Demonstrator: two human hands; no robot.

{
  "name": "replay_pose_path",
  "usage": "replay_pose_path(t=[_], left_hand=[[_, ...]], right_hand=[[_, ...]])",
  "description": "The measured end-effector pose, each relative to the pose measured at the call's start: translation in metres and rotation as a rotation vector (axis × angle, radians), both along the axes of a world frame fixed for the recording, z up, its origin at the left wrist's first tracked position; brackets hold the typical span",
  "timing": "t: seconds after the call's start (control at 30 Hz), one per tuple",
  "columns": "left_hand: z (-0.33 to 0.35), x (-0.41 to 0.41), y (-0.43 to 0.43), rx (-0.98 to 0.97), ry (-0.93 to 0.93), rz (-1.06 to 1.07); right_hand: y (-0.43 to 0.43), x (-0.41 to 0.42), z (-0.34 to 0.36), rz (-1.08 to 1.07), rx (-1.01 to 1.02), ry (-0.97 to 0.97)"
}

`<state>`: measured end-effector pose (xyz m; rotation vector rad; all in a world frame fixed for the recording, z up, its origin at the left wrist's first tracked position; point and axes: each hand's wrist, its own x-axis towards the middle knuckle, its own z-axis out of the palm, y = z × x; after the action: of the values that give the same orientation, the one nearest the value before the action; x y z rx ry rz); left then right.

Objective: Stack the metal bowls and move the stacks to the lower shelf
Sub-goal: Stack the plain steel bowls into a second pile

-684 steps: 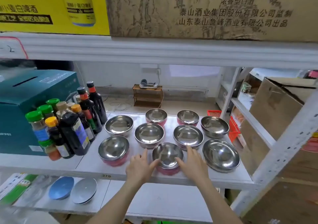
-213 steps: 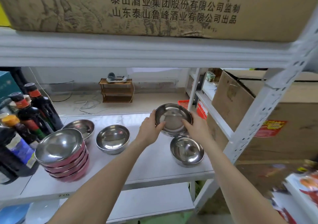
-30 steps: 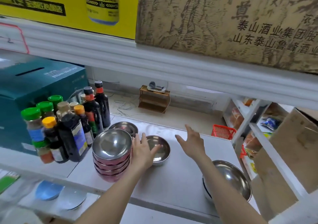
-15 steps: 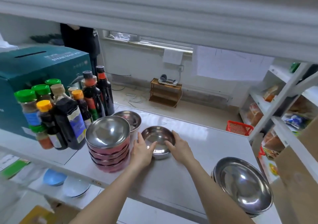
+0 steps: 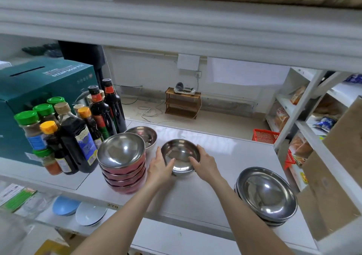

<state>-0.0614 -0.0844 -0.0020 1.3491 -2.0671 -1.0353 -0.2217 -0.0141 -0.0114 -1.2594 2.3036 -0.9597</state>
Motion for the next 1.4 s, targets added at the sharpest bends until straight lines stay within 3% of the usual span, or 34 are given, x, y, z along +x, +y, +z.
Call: replay_pose_path(t=[0.3, 0.6, 0.93, 1.4], left_hand=[[0.07, -0.021, 0.033, -0.109, 0.096, -0.114], [0.107, -0.084, 0.096, -0.075, 0.157, -0.371], [0.079, -0.113, 0.158, -0.017, 0.153, -0.571], [0.042, -0.112, 0.155, -0.127, -0.02, -0.573]], right_hand=[[0.058, -0.01, 0.075, -0.135, -0.07, 0.128], [0.162, -0.041, 0.121, -0.384, -0.124, 0.156], [0.242, -0.043, 0.102, -0.49, -0.074, 0.193], [0.24, -0.037, 0.069, -0.51, 0.072, 0.18]])
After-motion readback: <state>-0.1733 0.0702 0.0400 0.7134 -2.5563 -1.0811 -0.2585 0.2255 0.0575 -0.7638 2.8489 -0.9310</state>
